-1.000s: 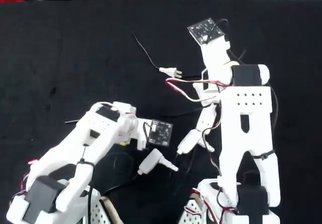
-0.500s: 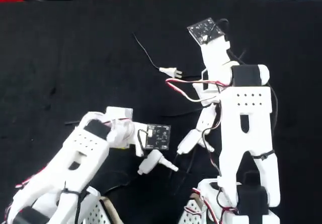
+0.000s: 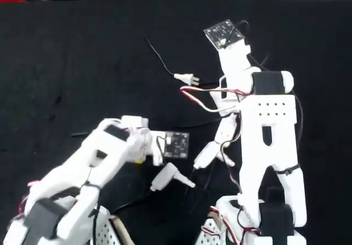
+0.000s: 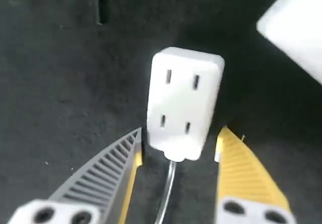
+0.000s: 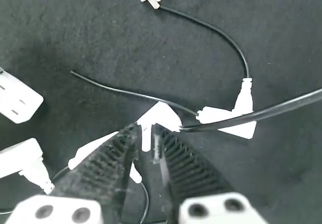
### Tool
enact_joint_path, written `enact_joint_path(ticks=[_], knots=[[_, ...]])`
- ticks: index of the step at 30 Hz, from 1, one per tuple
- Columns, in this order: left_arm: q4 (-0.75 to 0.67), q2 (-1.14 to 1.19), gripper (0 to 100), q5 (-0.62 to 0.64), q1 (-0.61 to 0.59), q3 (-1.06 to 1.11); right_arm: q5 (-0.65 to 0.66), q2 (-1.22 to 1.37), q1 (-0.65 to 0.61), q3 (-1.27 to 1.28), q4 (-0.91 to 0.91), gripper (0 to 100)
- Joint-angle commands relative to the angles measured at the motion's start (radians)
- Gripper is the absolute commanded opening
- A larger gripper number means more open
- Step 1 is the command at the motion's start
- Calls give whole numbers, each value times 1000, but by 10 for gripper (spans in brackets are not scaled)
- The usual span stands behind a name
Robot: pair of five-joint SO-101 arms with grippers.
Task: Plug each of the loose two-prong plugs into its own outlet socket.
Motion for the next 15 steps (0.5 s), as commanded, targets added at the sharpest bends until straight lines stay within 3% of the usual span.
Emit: enact_joint_path(ticks=[1, 5, 9, 15], knots=[[11, 114, 238, 107, 10, -110, 3, -24, -11, -1, -25, 35], [15, 115, 216, 184, 8, -119, 3, -24, -11, -1, -28, 35], [87, 34, 110, 264, 10, -101, 3, -24, -11, 8, -31, 35], [210, -86, 45, 486, -13, -58, 3, -24, -11, 8, -31, 35]])
